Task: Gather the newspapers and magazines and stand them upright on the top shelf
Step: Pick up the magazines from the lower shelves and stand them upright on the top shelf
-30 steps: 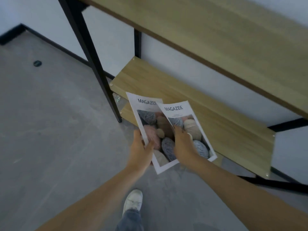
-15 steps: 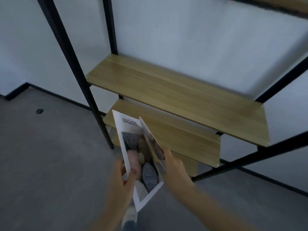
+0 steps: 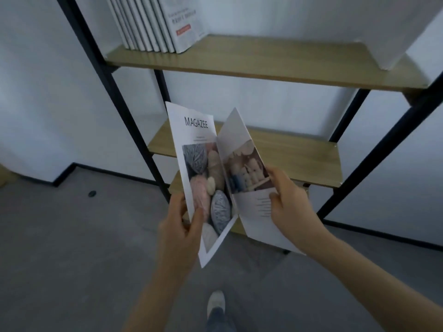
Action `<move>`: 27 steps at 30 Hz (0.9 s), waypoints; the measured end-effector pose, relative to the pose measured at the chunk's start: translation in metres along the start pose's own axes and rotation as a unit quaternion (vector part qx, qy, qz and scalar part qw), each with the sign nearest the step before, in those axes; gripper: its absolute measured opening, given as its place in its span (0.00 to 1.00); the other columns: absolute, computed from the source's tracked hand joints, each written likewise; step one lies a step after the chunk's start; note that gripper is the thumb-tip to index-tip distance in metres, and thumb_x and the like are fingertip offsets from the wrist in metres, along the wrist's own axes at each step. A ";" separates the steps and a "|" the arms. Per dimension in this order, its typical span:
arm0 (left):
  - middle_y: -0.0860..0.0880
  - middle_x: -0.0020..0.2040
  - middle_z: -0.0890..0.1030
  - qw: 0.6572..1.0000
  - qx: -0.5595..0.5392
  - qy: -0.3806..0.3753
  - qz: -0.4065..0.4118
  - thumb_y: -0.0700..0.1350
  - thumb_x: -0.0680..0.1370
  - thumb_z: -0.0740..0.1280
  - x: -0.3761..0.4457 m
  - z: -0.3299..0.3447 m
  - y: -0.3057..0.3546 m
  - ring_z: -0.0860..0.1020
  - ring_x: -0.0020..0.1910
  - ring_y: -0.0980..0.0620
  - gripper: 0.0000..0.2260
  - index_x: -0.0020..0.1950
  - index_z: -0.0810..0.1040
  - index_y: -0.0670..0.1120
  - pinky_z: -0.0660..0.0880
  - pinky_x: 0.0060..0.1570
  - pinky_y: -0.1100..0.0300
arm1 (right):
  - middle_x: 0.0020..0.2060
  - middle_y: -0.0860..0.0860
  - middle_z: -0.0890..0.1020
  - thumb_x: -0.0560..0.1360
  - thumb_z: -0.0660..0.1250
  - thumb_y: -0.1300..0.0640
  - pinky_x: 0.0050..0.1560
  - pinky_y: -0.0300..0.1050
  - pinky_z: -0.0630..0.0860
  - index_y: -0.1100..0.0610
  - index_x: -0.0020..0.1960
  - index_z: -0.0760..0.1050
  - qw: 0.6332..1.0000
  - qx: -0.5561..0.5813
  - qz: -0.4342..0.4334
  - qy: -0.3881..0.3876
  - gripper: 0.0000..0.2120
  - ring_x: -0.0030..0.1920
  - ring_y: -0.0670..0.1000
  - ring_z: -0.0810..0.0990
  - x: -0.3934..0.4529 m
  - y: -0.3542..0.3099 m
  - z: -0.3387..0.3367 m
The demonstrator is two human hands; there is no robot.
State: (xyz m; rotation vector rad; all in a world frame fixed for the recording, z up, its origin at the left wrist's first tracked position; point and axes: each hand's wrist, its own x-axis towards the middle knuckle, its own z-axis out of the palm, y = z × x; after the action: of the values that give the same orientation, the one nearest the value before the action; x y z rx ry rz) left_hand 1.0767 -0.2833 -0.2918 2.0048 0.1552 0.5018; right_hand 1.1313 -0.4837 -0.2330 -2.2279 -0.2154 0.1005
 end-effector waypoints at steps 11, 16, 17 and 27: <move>0.58 0.40 0.77 0.973 -0.025 0.082 0.214 0.41 0.77 0.68 0.046 -0.024 0.142 0.76 0.33 0.52 0.15 0.49 0.66 0.60 0.70 0.23 0.63 | 0.57 0.43 0.80 0.79 0.55 0.69 0.51 0.37 0.79 0.46 0.69 0.64 0.975 0.065 -0.147 0.151 0.25 0.57 0.41 0.78 -0.018 -0.067 -0.118; 0.53 0.41 0.77 0.963 -0.038 0.096 0.250 0.41 0.78 0.68 0.083 -0.011 0.184 0.76 0.31 0.46 0.16 0.51 0.65 0.60 0.70 0.25 0.53 | 0.60 0.45 0.78 0.78 0.54 0.73 0.60 0.47 0.77 0.51 0.69 0.65 0.948 0.108 -0.185 0.234 0.25 0.63 0.42 0.75 0.002 -0.081 -0.157; 0.54 0.42 0.77 0.961 -0.042 0.096 0.255 0.40 0.78 0.67 0.091 -0.007 0.189 0.75 0.32 0.44 0.17 0.50 0.65 0.61 0.69 0.25 0.50 | 0.60 0.46 0.78 0.78 0.54 0.73 0.60 0.49 0.77 0.50 0.69 0.64 0.944 0.111 -0.186 0.249 0.26 0.63 0.43 0.76 0.007 -0.082 -0.161; 0.57 0.33 0.74 0.948 -0.083 0.077 0.298 0.42 0.79 0.64 0.199 0.075 0.211 0.74 0.29 0.58 0.10 0.54 0.66 0.52 0.67 0.24 0.68 | 0.61 0.45 0.76 0.79 0.51 0.72 0.56 0.56 0.79 0.47 0.70 0.60 0.900 0.160 -0.151 0.377 0.27 0.62 0.44 0.75 0.087 -0.072 -0.219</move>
State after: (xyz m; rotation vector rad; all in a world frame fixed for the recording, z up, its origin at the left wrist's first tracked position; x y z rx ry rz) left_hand 1.2653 -0.3805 -0.0811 1.8255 -0.4023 1.0196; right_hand 1.2403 -0.5924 -0.0408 -1.7285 -0.0993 -0.8265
